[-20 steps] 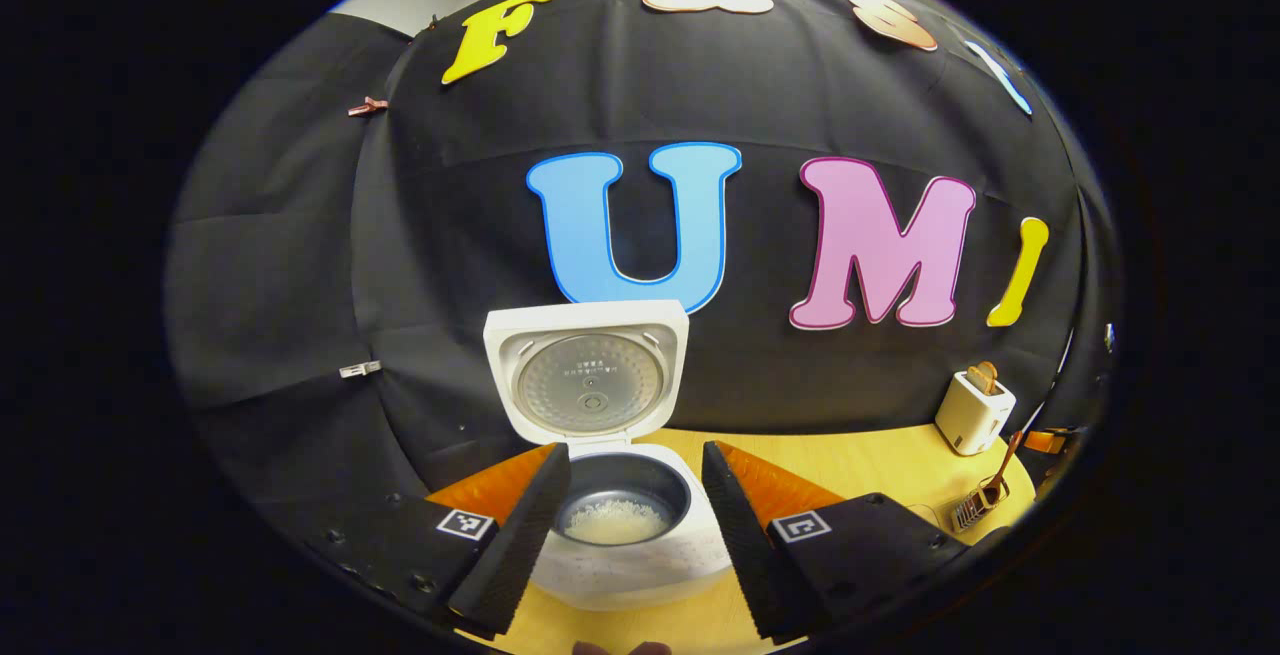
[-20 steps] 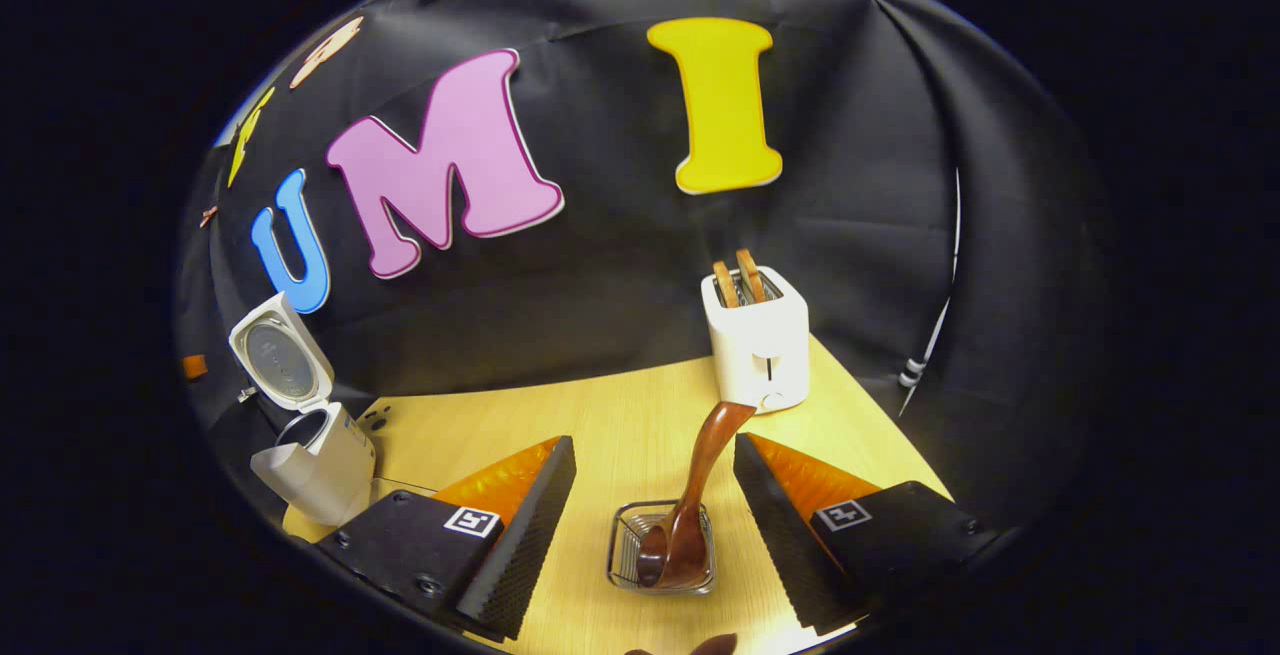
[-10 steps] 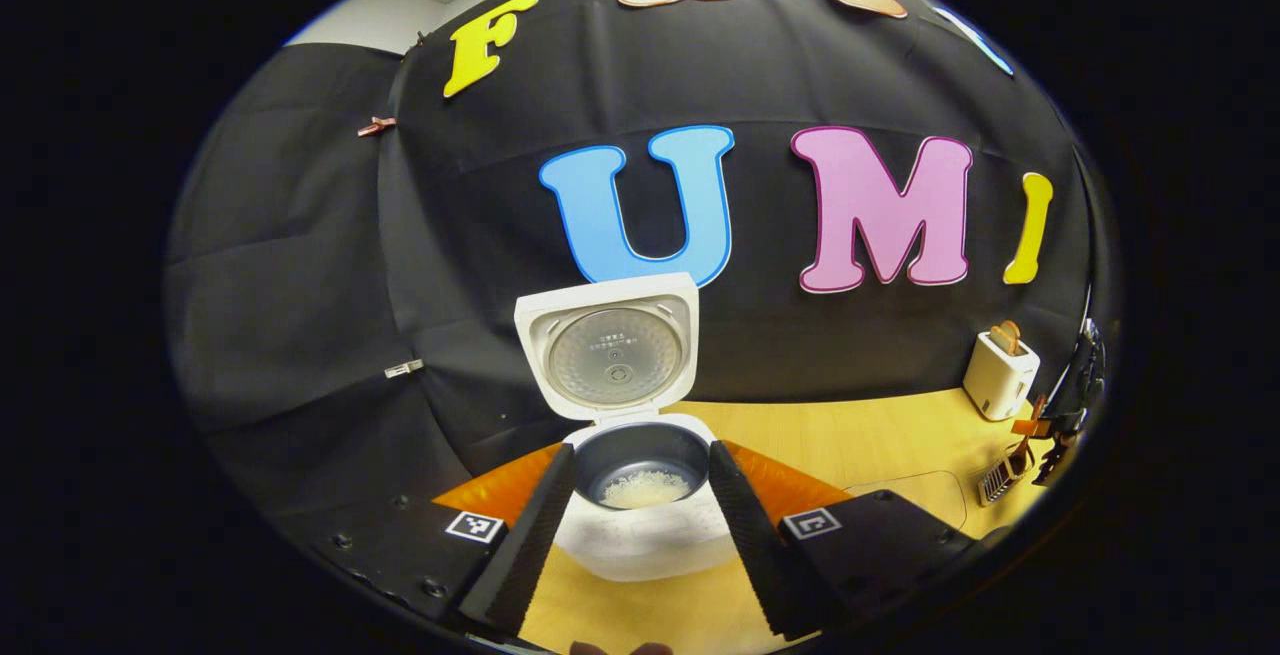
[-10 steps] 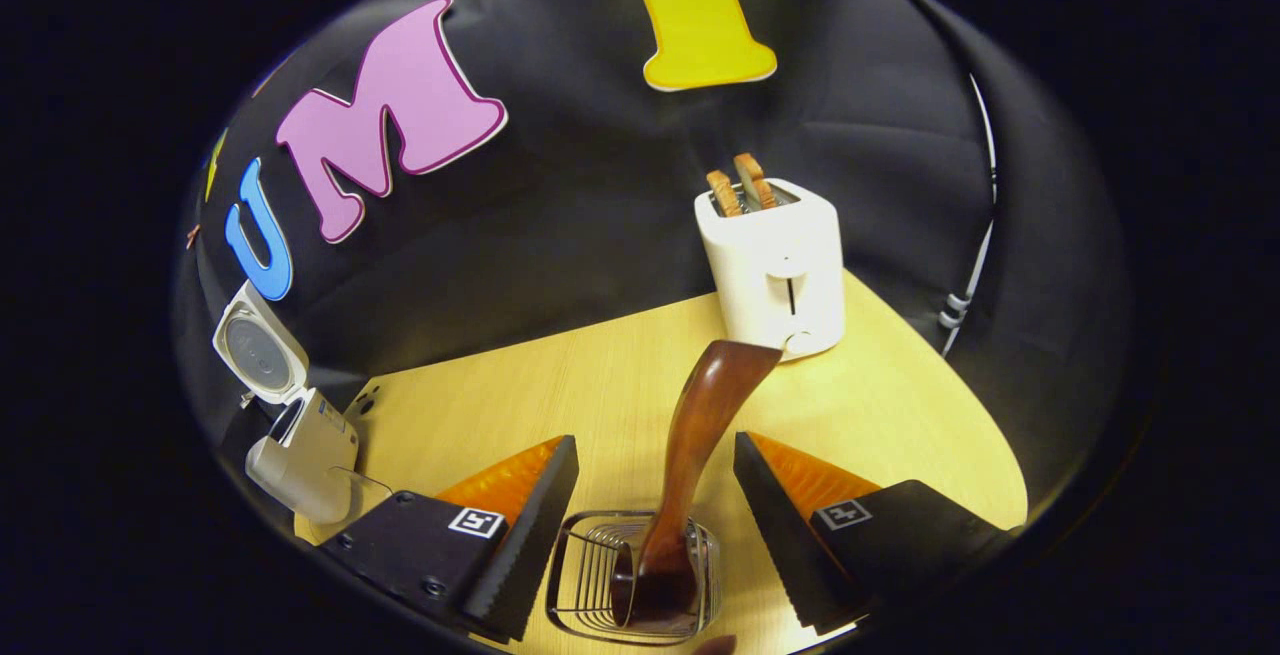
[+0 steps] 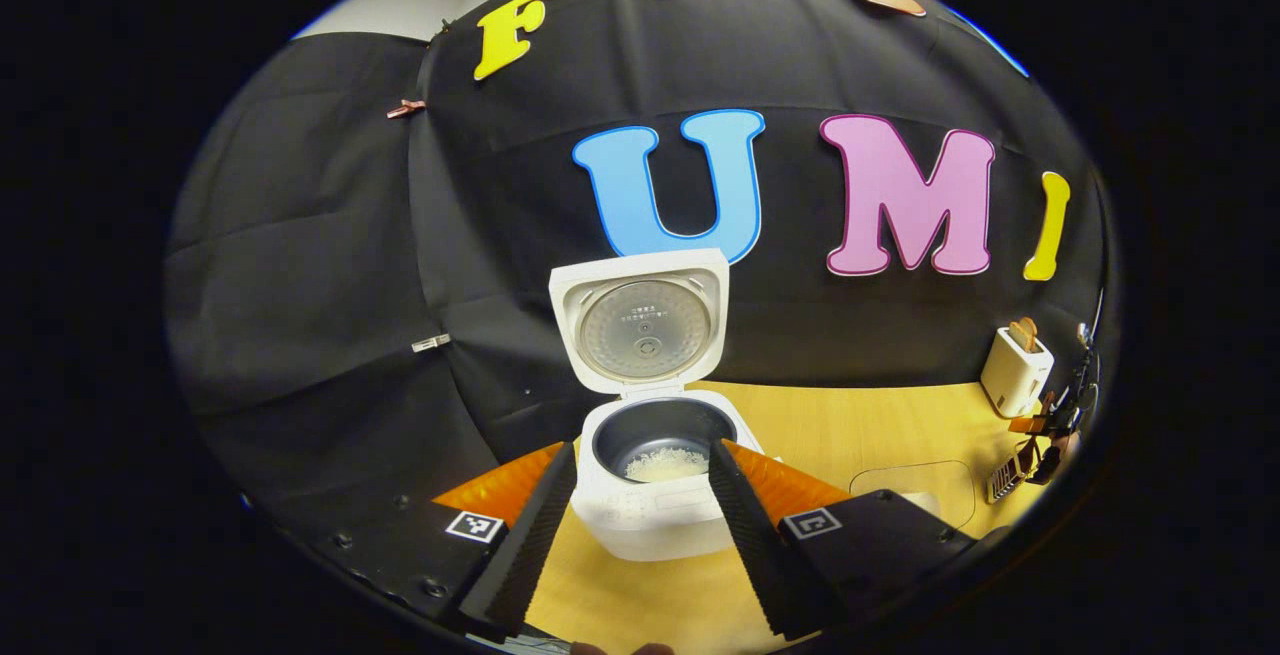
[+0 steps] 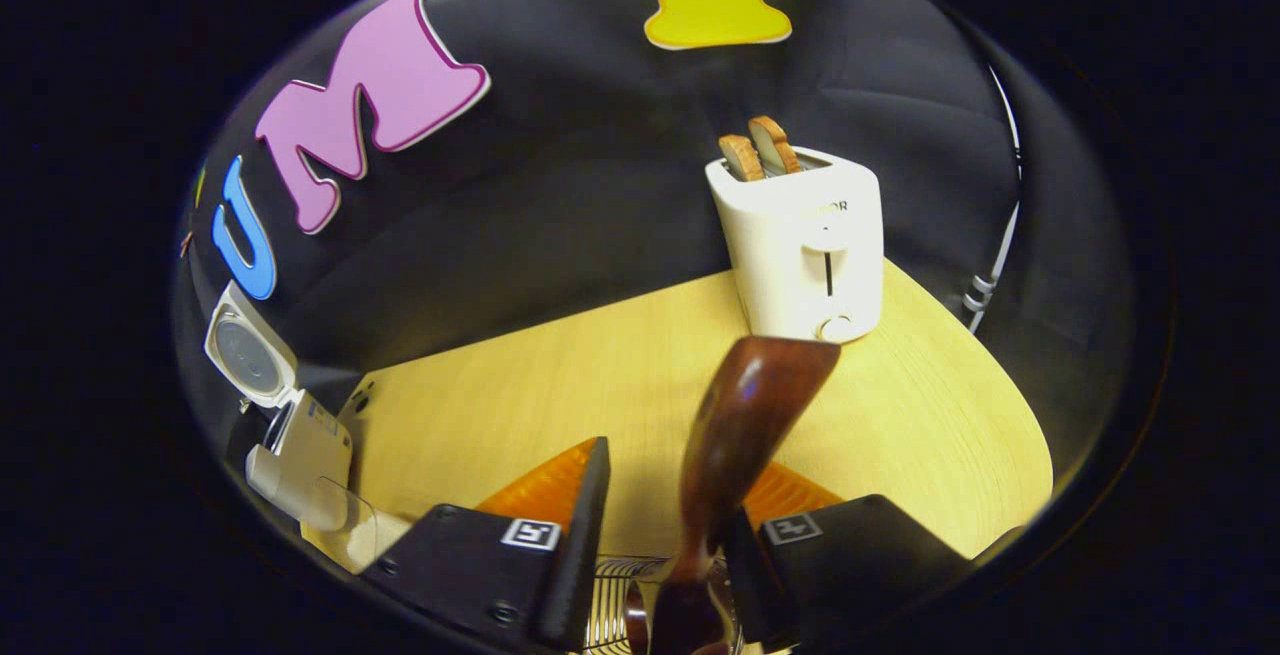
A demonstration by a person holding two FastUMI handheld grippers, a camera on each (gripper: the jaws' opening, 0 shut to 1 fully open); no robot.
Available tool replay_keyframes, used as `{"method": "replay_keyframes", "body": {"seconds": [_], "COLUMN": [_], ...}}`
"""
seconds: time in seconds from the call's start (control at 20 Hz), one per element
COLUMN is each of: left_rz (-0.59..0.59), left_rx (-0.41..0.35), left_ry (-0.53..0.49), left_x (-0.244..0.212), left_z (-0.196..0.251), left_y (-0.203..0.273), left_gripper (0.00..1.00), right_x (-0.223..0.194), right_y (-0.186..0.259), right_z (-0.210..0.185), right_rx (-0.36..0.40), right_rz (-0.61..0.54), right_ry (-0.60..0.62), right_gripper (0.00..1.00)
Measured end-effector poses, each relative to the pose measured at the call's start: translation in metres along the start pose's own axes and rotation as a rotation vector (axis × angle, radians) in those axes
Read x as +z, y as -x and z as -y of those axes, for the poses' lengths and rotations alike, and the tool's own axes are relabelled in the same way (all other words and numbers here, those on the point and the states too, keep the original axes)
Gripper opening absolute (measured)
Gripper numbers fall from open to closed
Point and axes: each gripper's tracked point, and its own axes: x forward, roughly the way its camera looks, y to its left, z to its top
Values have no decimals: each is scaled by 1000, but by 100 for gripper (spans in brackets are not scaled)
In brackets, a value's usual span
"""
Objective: Close the left gripper, press the button to open the rice cooker; take a wooden spoon from the chopstick holder with the right hand, scoop a spoonful of rice and pour it into the rice cooker, then put the wooden spoon back into the chopstick holder.
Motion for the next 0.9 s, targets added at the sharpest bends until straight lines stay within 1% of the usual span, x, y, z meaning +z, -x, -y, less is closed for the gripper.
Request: {"method": "replay_keyframes", "body": {"seconds": [0.05, 0.1, 0.15, 0.2, 0.3, 0.4, 0.5, 0.8, 0.9], "left_rz": [-1, -3, -3, -4, -7, -5, -1, 8, 11], "left_rx": [-1, -2, -4, -6, -15, -23, -30, -59, -70], "left_ry": [1, -2, -5, -5, -4, -7, -8, 38, 55], "left_x": [-1, -1, -2, -2, -2, -2, -2, -4, -5], "left_z": [0, 0, -1, -2, 0, -1, -4, -7, -9], "left_y": [-1, -2, -4, -5, -7, -9, -11, -20, -24], "left_gripper": [87, 86, 87, 86, 87, 87, 87, 86, 86], "right_x": [-1, -2, -2, -1, 1, 8, 22, 66, 78], "right_y": [0, 0, 1, 1, 4, 12, 23, 68, 83], "right_z": [1, 3, 3, 2, 6, 7, 3, -8, -16], "right_rx": [-8, -14, -8, 4, -13, -24, -19, -17, -8], "right_rz": [-8, -14, -15, -17, -14, 9, 49, 164, 194], "right_ry": [-4, -4, -11, -25, -38, -63, -80, -89, -73], "right_gripper": [28, 39, 26, 25, 22, 21, 21, 21, 20]}}
